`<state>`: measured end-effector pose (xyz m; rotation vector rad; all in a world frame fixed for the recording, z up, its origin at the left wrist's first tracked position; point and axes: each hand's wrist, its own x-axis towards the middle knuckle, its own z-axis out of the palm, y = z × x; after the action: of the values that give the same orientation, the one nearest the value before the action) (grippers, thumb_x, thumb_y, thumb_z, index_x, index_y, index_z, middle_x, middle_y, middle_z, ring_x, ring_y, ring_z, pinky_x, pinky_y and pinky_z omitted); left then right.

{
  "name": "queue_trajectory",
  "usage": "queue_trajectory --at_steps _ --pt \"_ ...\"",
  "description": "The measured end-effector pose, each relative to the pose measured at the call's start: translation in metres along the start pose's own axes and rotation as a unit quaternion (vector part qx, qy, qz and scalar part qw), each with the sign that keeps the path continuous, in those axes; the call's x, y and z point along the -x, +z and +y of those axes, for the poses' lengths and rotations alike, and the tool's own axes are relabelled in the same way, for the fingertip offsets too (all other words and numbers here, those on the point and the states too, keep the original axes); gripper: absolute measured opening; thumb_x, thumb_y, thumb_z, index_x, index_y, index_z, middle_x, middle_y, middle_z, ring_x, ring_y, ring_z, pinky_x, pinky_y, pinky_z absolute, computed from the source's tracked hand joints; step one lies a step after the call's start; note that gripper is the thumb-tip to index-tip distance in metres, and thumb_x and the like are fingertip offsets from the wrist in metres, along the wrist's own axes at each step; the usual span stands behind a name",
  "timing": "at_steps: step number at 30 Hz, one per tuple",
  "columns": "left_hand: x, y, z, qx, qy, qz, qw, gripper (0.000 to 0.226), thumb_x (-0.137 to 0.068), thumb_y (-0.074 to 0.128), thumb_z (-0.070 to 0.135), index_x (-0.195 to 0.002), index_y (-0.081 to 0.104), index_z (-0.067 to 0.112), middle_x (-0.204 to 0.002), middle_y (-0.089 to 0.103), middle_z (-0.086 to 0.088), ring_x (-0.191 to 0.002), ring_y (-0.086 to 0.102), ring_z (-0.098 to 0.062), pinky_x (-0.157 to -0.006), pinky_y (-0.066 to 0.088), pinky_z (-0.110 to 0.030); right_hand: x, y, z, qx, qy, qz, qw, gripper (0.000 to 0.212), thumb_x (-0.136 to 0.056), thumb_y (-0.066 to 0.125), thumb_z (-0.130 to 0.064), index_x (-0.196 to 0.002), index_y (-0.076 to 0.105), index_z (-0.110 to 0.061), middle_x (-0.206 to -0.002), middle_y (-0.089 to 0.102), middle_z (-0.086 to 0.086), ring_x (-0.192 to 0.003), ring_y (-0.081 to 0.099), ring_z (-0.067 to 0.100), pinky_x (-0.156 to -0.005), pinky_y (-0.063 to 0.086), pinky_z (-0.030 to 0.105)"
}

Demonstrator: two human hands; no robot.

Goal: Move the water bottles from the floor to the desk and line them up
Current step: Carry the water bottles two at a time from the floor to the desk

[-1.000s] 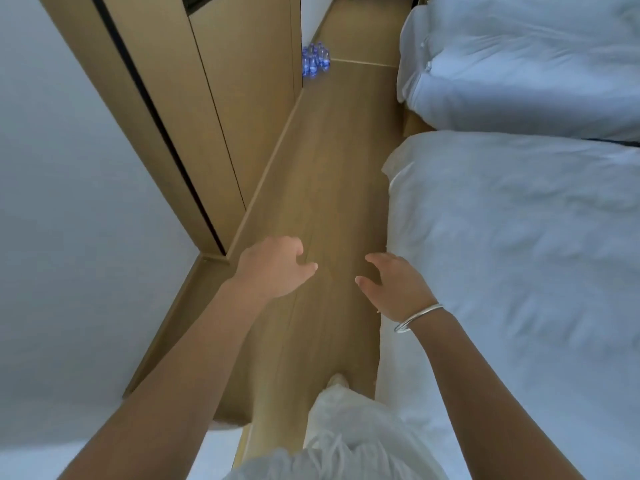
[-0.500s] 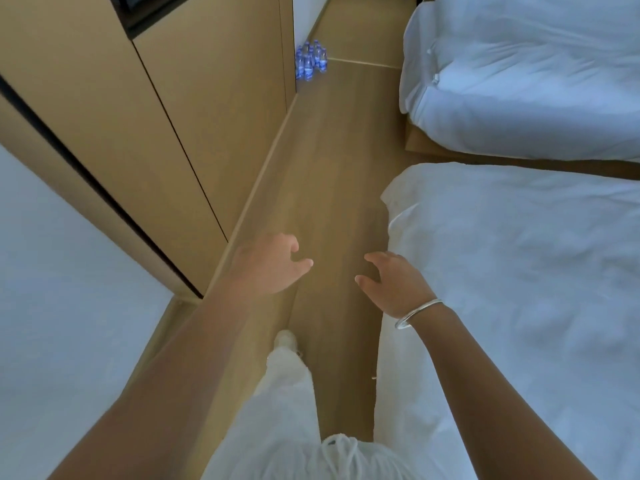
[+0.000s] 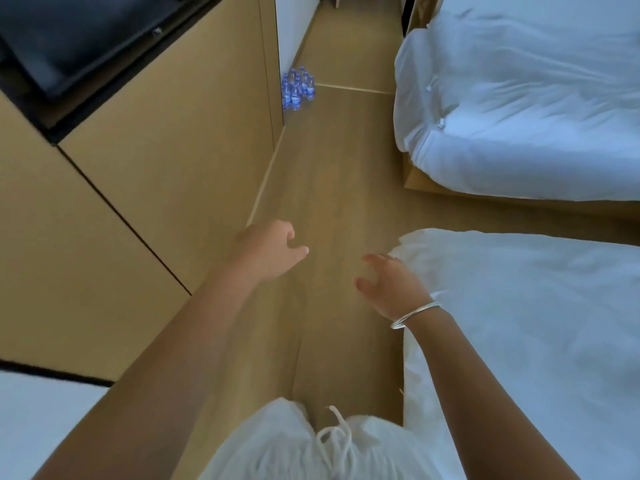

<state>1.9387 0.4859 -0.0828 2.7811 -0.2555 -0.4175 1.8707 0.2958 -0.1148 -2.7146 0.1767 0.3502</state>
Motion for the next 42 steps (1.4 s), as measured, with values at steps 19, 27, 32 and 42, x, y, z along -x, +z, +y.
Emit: queue_trajectory --at_steps 19,27,32,42 --pt "-0.397 -0.072 0.039 0.030 -0.029 -0.013 0.999 0.048 -0.086 0.059 0.048 -0.122 0.056 0.017 -0.124 0.058 -0.003 -0.109 0.056 -0.023 -0.087 0.045 -0.032 -0.375 -0.125 0.052 -0.009 -0.023 0.028 0.999 0.049 -0.092 0.051 -0.034 -0.136 0.044 -0.014 -0.131 0.051 0.005 -0.122 0.045 0.023 -0.098 0.041 0.033" --pt "-0.542 -0.111 0.061 0.058 -0.060 0.006 0.996 0.046 -0.085 0.060 0.047 -0.119 0.058 0.017 -0.122 0.061 -0.002 -0.108 0.057 -0.023 -0.090 0.047 -0.033 -0.537 -0.201 0.063 -0.003 -0.050 0.031 0.998 0.049 -0.092 0.051 -0.033 -0.137 0.043 -0.014 -0.133 0.050 0.006 -0.124 0.044 0.023 -0.099 0.039 0.034" --pt "-0.628 -0.126 0.054 0.067 -0.068 0.009 0.995 0.044 -0.084 0.061 0.048 -0.117 0.059 0.019 -0.121 0.061 -0.001 -0.106 0.058 -0.021 -0.089 0.047 -0.032 -0.631 -0.213 0.056 0.006 -0.067 0.015 0.998 0.048 -0.092 0.051 -0.033 -0.136 0.044 -0.014 -0.133 0.051 0.005 -0.123 0.045 0.023 -0.099 0.039 0.034" --pt "-0.849 -0.199 0.019 0.064 -0.042 -0.001 0.997 0.045 -0.086 0.060 0.047 -0.120 0.057 0.018 -0.125 0.058 -0.002 -0.109 0.055 -0.021 -0.085 0.044 -0.030 -0.848 -0.250 0.012 0.018 -0.059 0.002 0.998 0.048 -0.092 0.052 -0.033 -0.135 0.045 -0.014 -0.132 0.051 0.004 -0.123 0.046 0.024 -0.099 0.040 0.034"
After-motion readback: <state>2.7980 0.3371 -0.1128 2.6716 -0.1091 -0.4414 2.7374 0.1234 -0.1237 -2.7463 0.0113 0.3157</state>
